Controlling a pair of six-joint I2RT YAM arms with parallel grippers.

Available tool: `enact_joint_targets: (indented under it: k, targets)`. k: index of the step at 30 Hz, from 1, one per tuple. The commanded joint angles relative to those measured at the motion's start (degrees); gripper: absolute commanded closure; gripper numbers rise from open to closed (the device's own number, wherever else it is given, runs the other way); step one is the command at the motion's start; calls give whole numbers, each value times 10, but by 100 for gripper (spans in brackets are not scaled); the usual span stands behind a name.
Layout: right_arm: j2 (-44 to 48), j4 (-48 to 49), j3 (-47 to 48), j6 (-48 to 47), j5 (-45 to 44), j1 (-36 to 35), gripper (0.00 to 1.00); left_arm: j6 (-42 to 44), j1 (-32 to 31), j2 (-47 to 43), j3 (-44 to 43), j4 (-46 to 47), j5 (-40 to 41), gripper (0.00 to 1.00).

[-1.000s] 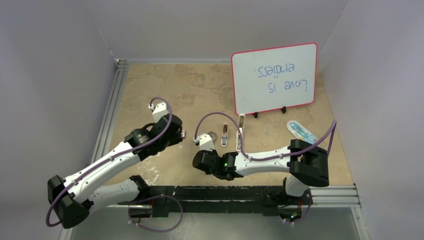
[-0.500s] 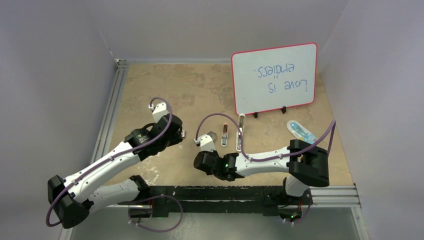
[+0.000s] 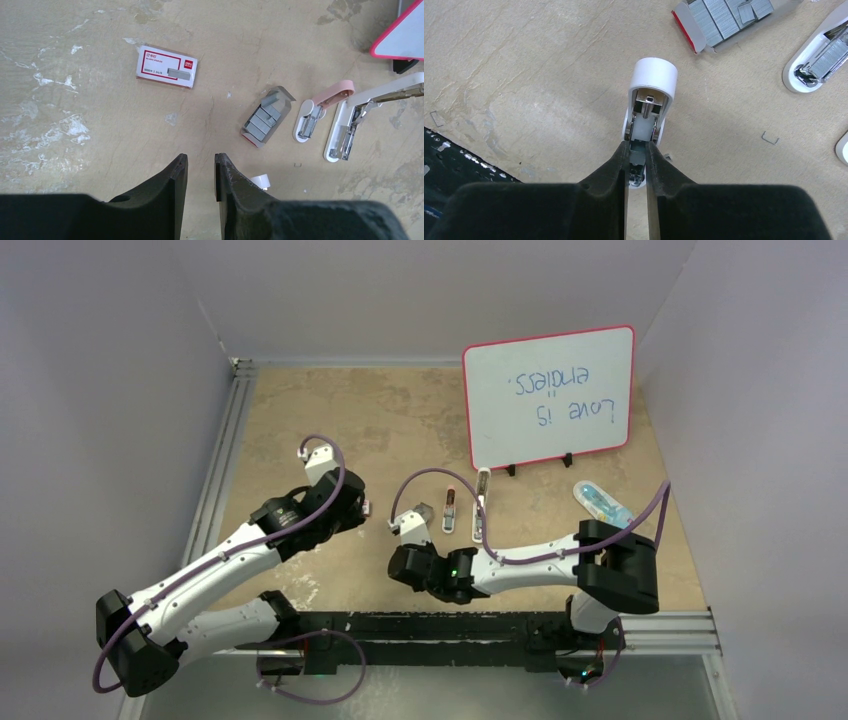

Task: Load the staples into the stapler
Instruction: Install the staple into the stapler, then adjust the staple in the stapler.

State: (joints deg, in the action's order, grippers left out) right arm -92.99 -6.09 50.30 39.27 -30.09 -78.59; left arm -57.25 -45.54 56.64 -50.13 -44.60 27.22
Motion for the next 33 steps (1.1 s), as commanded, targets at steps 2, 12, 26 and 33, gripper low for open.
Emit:
enact_joint_targets:
  k: [2, 12, 26, 33]
  targets:
    - [11, -14, 2, 3, -2, -7, 76, 6, 4, 0, 2, 12, 3, 74]
    - [30, -38, 35, 25, -5, -7, 65, 6, 4, 0, 4, 13, 0, 74]
    - [3, -4, 44, 26, 6, -5, 70, 4, 4, -5, 14, 14, -8, 74]
    - [-10, -7, 40, 33, 18, -5, 70, 2, 4, -9, 18, 14, -9, 74]
